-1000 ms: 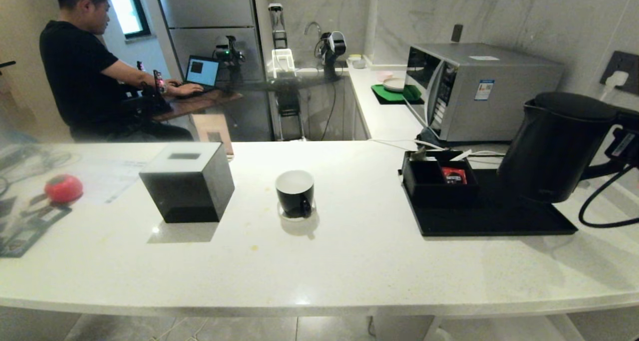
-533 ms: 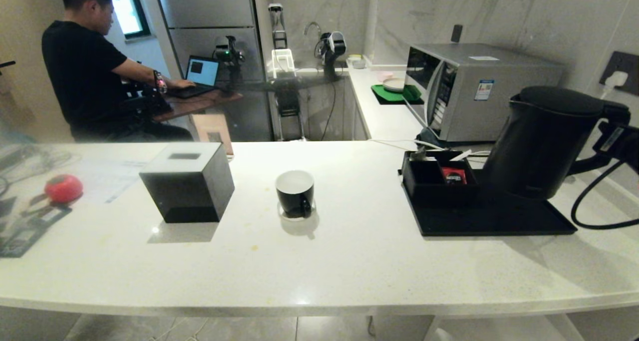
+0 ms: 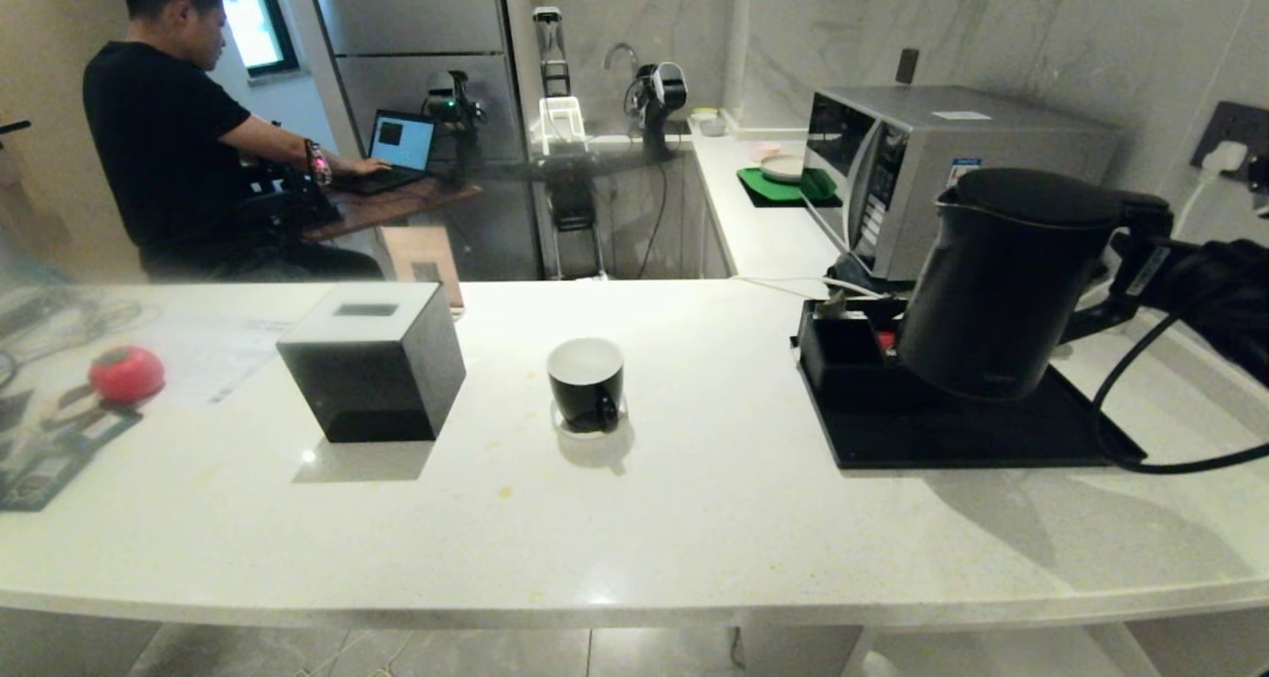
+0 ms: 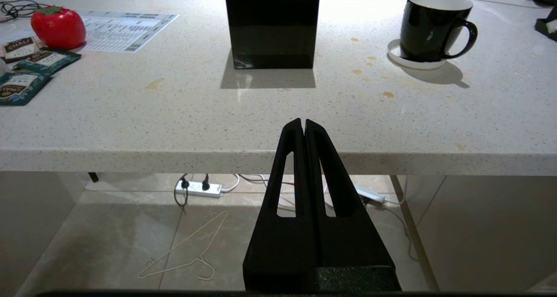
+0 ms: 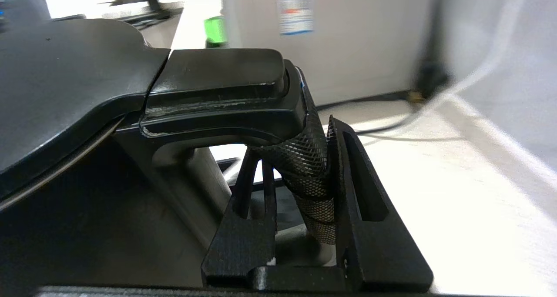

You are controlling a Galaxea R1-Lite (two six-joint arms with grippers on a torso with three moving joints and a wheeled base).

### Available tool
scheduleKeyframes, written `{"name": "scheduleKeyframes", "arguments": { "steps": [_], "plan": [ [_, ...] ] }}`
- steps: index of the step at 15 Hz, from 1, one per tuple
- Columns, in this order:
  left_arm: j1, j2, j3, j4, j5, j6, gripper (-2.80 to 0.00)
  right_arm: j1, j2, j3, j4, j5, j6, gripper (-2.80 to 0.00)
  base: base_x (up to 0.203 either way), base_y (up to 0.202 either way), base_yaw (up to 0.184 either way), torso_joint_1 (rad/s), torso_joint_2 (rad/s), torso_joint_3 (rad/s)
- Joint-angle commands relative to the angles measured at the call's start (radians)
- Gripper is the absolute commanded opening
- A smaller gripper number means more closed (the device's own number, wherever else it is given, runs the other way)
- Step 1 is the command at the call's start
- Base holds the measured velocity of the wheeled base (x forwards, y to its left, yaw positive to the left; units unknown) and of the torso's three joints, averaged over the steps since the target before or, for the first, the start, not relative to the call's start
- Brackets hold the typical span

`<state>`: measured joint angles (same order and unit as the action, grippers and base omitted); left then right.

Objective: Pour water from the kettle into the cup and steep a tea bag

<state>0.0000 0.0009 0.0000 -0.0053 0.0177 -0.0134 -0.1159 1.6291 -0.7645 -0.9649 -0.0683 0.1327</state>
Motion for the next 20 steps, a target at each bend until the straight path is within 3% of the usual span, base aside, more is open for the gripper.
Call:
{"name": "scheduleKeyframes", "arguments": {
  "steps": [1,6,11,14,20],
  "plan": [
    [0.000,0.001,0.000,0.001,-0.001,0.000,-2.80,0.047,-0.014,0.002,-0.002,-0.002,0.000,-2.80,0.000,0.000,0.000,0.000,0.00,0.000],
    [0.000,0.001,0.000,-0.001,0.001,0.000,-2.80,0.180,-0.009,0.029,-0.004,-0.076,-0.002,-2.80,0.000,0.000,0.000,0.000,0.00,0.000],
    [0.000,0.001,0.000,0.001,-0.001,0.001,-2.80,0.284,0.018,0.030,-0.005,-0.212,-0.001,-2.80,0.000,0.000,0.000,0.000,0.00,0.000],
    [0.000,0.001,0.000,0.001,-0.001,0.001,-2.80,0.300,0.031,0.031,-0.005,-0.258,-0.001,-2.80,0.000,0.000,0.000,0.000,0.00,0.000],
    [0.000,0.001,0.000,0.001,-0.001,0.001,-2.80,0.298,0.032,0.036,-0.005,-0.258,0.000,-2.80,0.000,0.000,0.000,0.000,0.00,0.000]
  ]
}}
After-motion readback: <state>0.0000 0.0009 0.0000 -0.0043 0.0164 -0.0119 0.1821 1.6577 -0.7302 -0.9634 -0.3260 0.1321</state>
